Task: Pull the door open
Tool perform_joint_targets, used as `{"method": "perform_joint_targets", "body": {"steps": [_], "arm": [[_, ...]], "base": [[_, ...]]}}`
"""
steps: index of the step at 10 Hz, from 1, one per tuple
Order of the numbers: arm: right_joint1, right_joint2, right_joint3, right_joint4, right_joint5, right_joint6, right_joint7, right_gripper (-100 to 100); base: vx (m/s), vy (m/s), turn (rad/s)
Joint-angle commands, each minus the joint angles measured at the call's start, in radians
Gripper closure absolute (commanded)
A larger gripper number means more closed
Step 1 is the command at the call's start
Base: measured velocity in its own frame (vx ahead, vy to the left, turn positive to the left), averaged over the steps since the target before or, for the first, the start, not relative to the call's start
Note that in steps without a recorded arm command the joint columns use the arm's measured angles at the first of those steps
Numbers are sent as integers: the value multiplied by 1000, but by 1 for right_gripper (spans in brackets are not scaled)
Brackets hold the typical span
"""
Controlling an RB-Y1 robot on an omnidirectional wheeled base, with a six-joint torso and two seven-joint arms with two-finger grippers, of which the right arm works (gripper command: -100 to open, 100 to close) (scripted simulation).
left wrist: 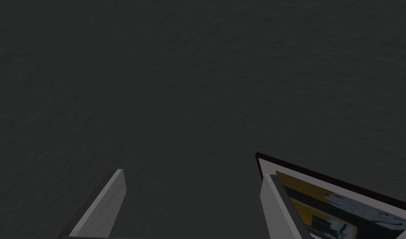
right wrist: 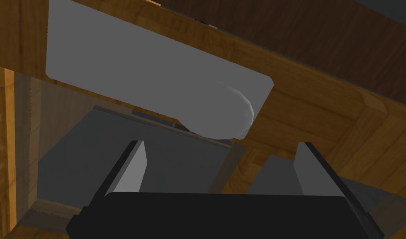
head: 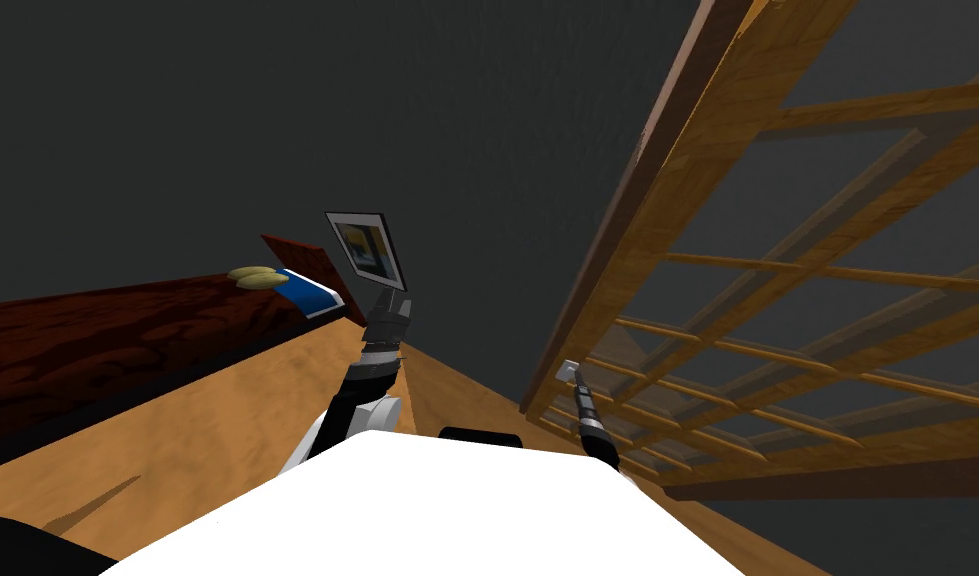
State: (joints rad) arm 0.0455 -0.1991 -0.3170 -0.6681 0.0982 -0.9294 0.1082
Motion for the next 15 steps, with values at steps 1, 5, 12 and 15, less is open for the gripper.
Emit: {"method": "perform_joint_targets", "body": {"steps": [1,5,12,15], "arm": [[1,0,-5,0,9,-1,50,-100],[2,0,-16,0,27,-3,132,-100],[6,0,-46,1,78,-9,322,-100],[7,-1,-52,1,89,-11,381,-100]], "base": [[-13,13,-14],[-16,18,-15],[-17,22,-19],[-18,21,-16]]}}
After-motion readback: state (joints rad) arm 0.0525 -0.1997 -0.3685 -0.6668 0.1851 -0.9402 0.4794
